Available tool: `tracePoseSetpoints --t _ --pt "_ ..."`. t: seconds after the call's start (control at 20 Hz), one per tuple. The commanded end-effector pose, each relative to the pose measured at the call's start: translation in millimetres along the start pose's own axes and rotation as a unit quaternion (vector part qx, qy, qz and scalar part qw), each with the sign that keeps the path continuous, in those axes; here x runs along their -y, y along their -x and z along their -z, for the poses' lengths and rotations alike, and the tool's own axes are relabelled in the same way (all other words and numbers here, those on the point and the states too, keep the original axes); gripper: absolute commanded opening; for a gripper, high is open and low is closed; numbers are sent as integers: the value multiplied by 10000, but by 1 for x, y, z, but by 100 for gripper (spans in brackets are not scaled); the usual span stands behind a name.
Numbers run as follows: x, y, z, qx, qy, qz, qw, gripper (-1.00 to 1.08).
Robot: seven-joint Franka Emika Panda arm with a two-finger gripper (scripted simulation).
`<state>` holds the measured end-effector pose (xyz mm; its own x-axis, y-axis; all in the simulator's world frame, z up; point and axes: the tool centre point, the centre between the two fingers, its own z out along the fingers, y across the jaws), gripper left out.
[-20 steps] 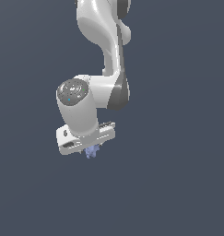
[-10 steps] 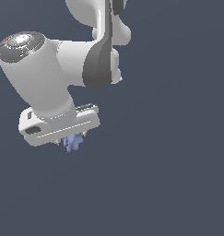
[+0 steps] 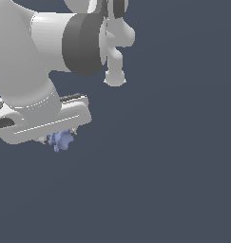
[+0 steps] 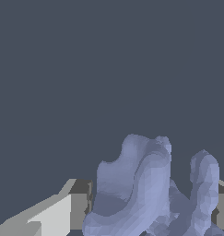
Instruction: Pick up the object and move it to a goal position.
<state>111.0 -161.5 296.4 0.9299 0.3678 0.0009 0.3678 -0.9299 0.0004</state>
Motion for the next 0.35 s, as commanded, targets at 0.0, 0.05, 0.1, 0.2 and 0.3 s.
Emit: tracePoseSetpoints --t 0.0,0.05,0.1,0.2,0.3 --pt "-3 0 5 4 -3 3 10000 -100" --pt "-4 0 7 4 -3 3 10000 -100" --pt "-5 0 8 4 -3 3 10000 -100" --pt "-6 0 9 4 -3 3 10000 -100" --pt "-6 0 10 4 -3 3 10000 -100"
